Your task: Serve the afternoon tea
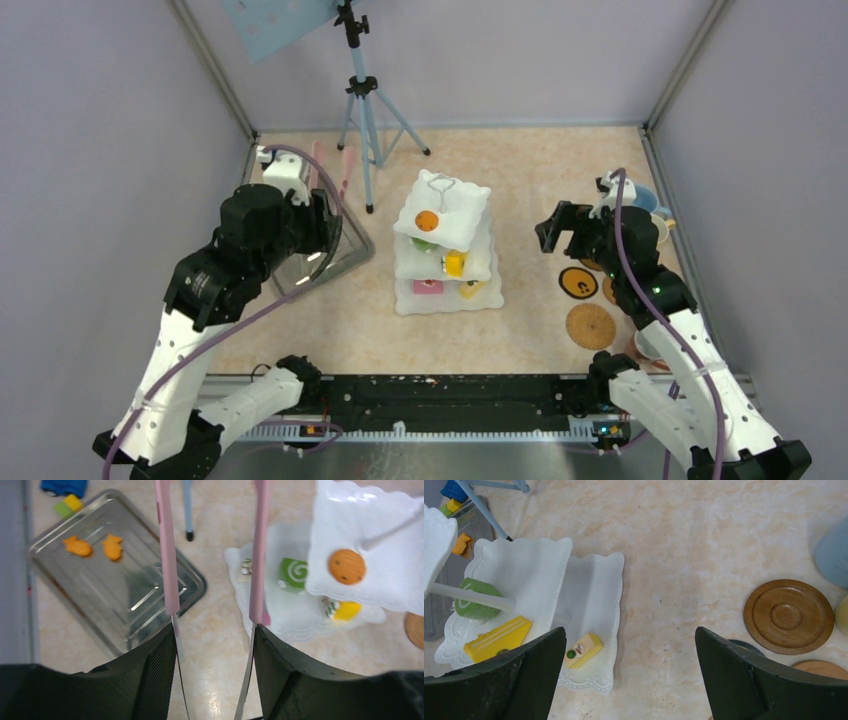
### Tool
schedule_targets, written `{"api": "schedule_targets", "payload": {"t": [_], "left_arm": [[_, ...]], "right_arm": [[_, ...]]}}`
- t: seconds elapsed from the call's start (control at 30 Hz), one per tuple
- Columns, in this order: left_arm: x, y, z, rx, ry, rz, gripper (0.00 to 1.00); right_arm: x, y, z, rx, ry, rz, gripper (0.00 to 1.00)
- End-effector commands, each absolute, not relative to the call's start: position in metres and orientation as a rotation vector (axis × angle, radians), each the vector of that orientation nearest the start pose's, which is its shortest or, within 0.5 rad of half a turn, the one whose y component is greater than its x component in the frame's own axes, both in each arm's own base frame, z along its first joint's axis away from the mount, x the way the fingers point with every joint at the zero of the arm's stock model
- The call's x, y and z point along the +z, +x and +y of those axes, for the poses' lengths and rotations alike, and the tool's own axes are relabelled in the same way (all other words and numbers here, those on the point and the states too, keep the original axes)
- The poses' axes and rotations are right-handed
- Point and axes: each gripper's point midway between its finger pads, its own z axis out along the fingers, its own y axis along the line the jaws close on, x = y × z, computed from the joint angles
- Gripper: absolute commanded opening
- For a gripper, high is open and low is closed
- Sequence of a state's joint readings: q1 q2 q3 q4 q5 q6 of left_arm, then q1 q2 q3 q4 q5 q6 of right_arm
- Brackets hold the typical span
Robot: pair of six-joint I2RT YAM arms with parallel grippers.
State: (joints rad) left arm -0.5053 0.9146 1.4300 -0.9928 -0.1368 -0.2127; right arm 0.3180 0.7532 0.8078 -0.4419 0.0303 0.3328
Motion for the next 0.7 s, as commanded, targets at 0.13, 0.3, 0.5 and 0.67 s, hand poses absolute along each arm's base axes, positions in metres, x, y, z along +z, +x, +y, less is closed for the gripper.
{"api": "schedule_targets", "payload": {"t": [0.13,0.3,0.5,0.67], "left_arm": [[0.291,0.29,-0.067,0.031,-0.125,2.173,0.65],[0.235,0.332,-0.041,-0.11,-0.33,2.329,0.63],[0.177,0.354,-0.005,-0.053,-0.434,2.456,0.64],[0.151,0.364,0.022,-0.023,-0.481,2.515,0.67]], "right_arm": [[0.25,0.269,0.111,0.477,-0.007,1.926,0.99],[0.256,0.266,0.113,0.497,-0.01,1.912,0.99],[0.258,0.264,0.111,0.495,-0.003,1.909,0.99],[0.254,0.265,0.112,0.496,-0.005,1.915,0.99]]}}
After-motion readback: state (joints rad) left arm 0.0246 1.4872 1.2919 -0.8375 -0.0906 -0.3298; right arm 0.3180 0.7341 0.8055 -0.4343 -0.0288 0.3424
